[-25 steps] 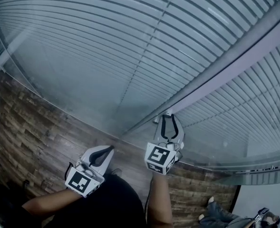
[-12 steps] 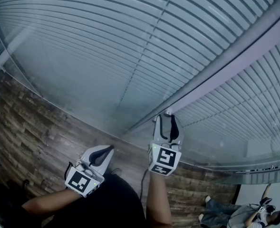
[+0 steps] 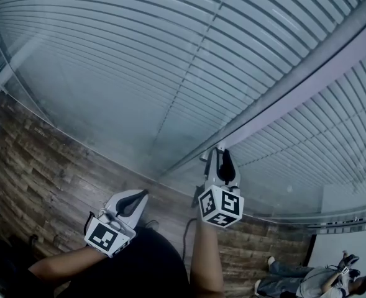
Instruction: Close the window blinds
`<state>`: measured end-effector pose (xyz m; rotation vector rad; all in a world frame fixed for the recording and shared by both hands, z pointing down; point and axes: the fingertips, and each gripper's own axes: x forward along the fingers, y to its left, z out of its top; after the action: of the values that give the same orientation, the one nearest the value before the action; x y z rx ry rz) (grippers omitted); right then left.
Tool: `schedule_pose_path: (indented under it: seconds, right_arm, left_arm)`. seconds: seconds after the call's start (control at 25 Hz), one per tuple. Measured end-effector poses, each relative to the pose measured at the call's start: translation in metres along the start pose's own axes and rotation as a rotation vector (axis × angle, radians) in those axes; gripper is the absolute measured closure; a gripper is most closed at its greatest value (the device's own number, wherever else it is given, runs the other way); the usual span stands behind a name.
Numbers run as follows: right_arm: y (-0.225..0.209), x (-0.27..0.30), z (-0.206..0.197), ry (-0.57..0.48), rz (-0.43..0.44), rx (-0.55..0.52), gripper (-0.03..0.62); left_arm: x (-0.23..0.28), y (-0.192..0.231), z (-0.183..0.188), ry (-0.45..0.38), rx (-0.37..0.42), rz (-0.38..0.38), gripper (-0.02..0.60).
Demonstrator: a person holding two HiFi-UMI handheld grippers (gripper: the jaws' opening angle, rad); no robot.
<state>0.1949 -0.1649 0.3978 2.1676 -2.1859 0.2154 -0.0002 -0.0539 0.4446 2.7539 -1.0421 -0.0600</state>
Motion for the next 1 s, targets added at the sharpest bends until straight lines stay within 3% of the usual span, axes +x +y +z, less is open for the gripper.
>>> schedule_pose_path:
  seconds: [0.12, 0.52, 0.68, 0.76, 0.84, 1.0]
  right_arm:
    - [0.005, 0.001, 0.003, 0.036, 0.023, -0.131, 0.461]
    - [0.02, 0.0, -0.003, 0.207, -0.035, -0.783, 0.465]
    - [0.019, 0.001, -0.002, 0.243, -0.054, -0.927, 0.466]
    - [0.019, 0.002, -0.003, 0.236, -0.054, -0.914, 0.465]
    - [0.018, 0.002, -0.004, 0.212, -0.031, -0.799, 0.461]
    - [0.013, -0.005, 0.0, 0.102, 0.044, -0.325, 0.427]
  left_arm:
    - [-0.002, 0.0, 0.001, 0.001, -0.004, -0.007, 0.583]
    - [-0.004, -0.005, 0.001, 0.0, 0.003, -0.036, 0.583]
    - [-0.002, -0.007, 0.003, 0.005, 0.0, -0.038, 0.583]
    - [-0.002, -0.007, 0.003, 0.005, 0.002, -0.04, 0.583]
    - [-0.002, -0.006, 0.003, 0.007, 0.004, -0.038, 0.583]
    - [-0.005, -0.004, 0.002, 0.009, -0.001, -0.032, 0.583]
